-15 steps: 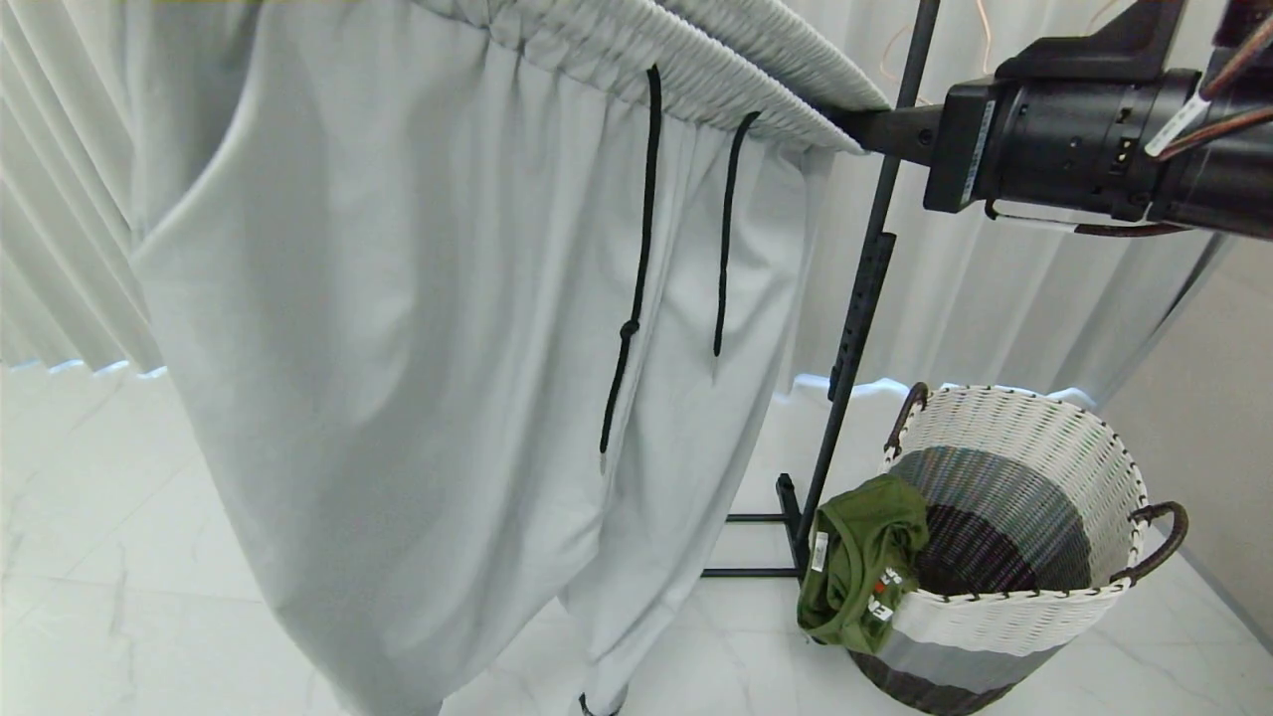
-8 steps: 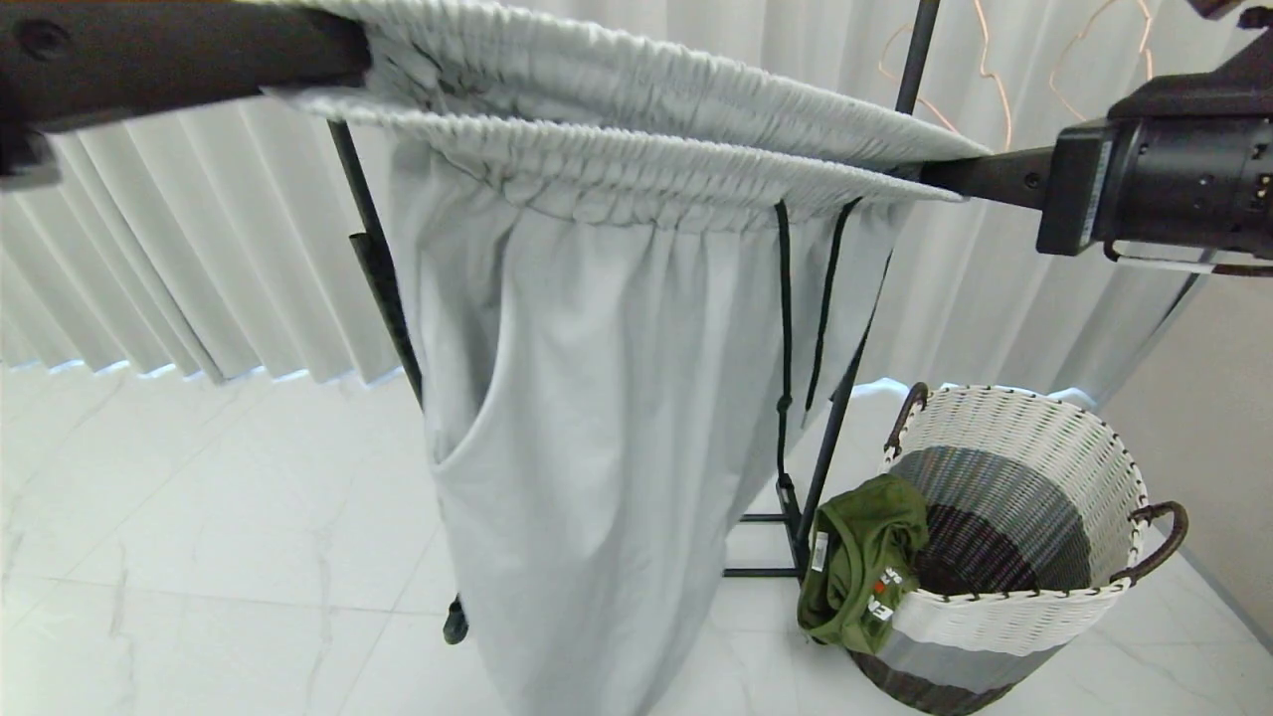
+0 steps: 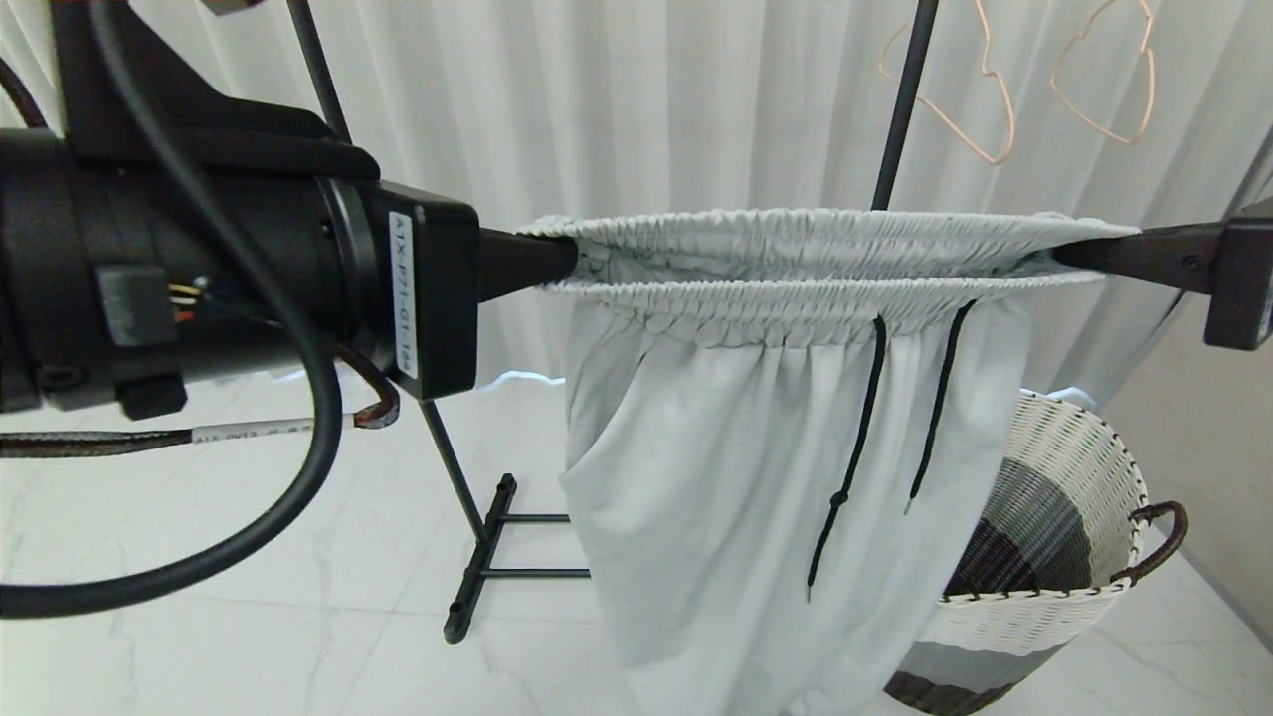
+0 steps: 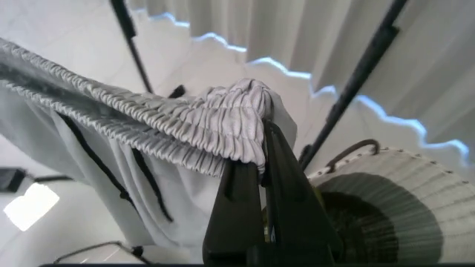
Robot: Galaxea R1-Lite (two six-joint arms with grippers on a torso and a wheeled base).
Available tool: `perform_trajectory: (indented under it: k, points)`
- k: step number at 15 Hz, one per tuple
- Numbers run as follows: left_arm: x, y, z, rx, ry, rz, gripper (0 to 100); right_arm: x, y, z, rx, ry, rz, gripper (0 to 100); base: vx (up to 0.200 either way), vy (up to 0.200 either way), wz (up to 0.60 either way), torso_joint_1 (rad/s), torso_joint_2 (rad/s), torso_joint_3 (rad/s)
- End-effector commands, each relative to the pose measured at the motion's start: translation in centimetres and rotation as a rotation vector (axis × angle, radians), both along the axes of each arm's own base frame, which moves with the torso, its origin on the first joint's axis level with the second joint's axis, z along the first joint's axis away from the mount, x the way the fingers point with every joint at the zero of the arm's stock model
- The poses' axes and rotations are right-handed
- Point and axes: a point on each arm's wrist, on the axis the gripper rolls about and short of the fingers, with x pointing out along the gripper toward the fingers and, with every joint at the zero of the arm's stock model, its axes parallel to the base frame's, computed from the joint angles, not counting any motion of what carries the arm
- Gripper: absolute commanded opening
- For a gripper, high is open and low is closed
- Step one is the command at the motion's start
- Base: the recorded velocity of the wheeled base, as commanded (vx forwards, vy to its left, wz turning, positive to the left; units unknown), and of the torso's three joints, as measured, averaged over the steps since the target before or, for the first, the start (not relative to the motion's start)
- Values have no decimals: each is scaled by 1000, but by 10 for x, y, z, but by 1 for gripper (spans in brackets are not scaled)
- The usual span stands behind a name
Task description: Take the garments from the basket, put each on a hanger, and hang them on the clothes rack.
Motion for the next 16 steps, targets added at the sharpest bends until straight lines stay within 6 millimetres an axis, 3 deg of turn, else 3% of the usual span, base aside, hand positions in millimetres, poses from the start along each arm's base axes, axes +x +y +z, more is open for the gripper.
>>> perform_trajectory:
  k: [1,4,6,8,13,16]
  points:
    - [3,-12,0,10,-1,-3,0,-8,-5,8,15,-37,-22,0,0,0,0,0,0,0]
    - [10,-23,14,-9,-41,54,0,-7,-5,17,24,-66,-30,0,0,0,0,0,0,0]
    - [15,-30,14,12,-58,156,0,-7,-5,25,35,-88,-31,0,0,0,0,0,0,0]
    - [9,-32,15,4,-59,145,0,-11,-10,26,13,-59,-52,0,0,0,0,0,0,0]
    - [4,-44,25,-51,-111,148,0,-53,-29,30,-47,38,-5,0,0,0,0,0,0,0]
    - [13,-55,36,-83,-134,184,0,-98,-36,22,-93,101,240,0,0,0,0,0,0,0]
